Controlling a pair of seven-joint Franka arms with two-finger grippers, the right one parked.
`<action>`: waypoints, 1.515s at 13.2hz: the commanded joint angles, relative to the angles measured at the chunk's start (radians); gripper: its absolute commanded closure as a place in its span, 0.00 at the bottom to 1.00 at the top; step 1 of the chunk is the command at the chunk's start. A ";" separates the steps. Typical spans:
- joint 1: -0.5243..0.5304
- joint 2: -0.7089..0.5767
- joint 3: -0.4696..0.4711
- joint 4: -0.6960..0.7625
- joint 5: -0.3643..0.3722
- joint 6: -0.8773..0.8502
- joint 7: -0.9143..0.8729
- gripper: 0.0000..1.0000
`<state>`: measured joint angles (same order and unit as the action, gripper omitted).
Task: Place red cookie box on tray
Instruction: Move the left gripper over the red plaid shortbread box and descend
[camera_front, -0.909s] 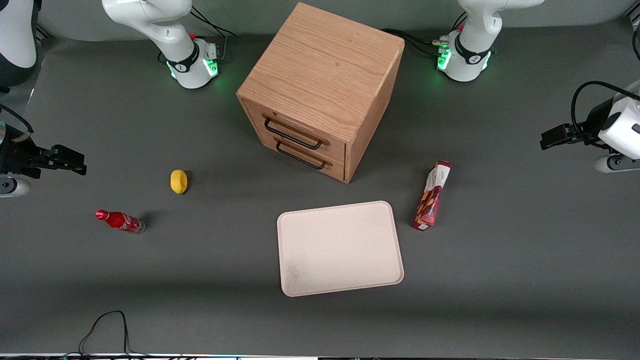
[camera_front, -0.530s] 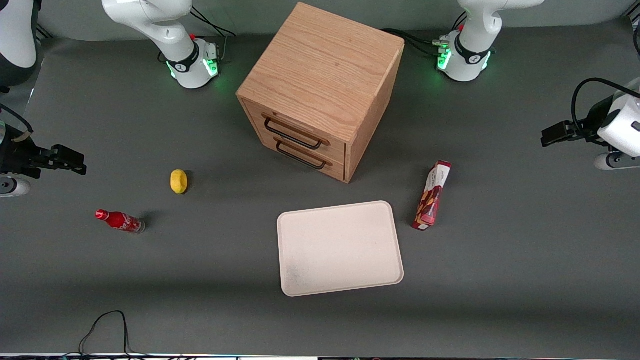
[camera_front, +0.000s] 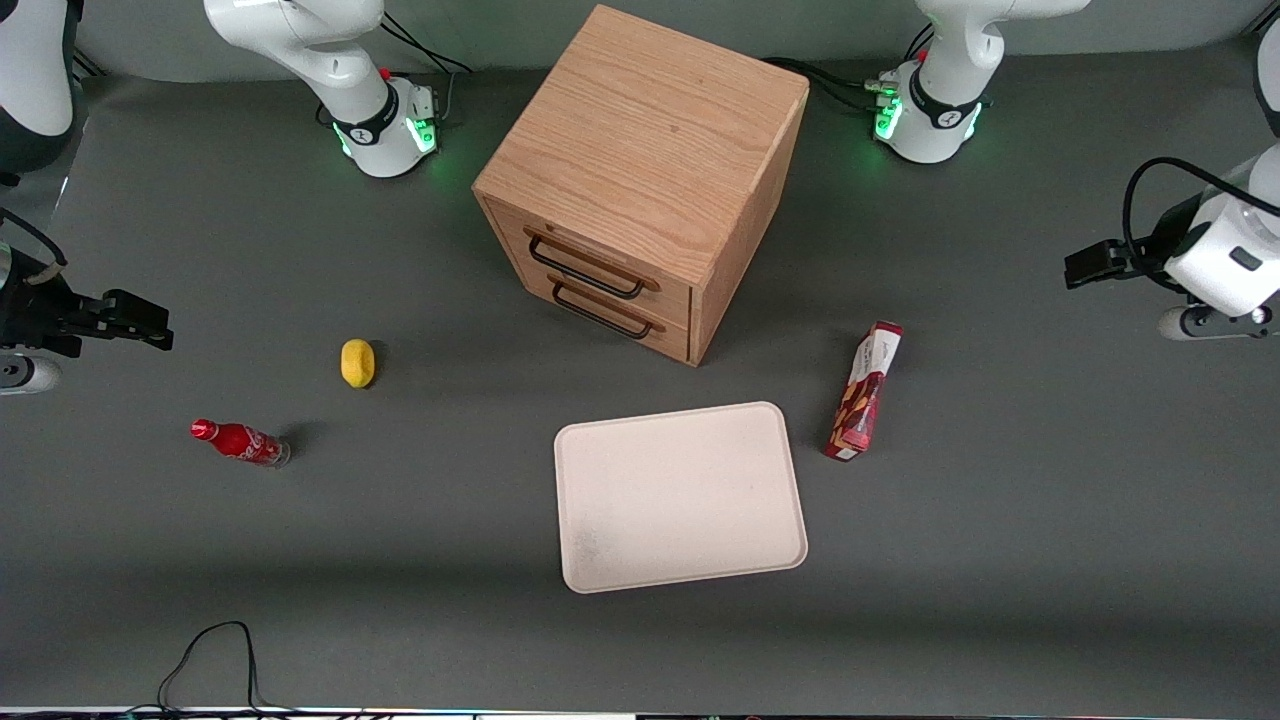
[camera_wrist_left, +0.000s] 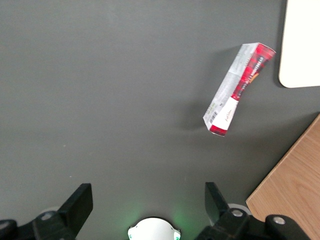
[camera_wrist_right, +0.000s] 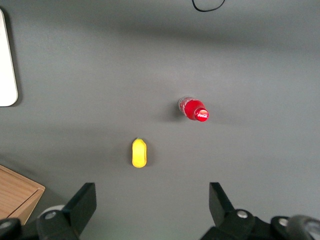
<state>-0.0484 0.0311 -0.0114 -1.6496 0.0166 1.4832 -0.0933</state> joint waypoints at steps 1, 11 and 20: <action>-0.085 0.015 0.004 0.037 0.000 -0.031 -0.049 0.00; -0.140 0.021 -0.079 0.019 -0.081 -0.012 -0.171 0.00; -0.169 0.094 -0.084 -0.488 -0.087 0.732 0.188 0.02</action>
<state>-0.1949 0.1142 -0.0998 -2.0321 -0.0603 2.0639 0.0482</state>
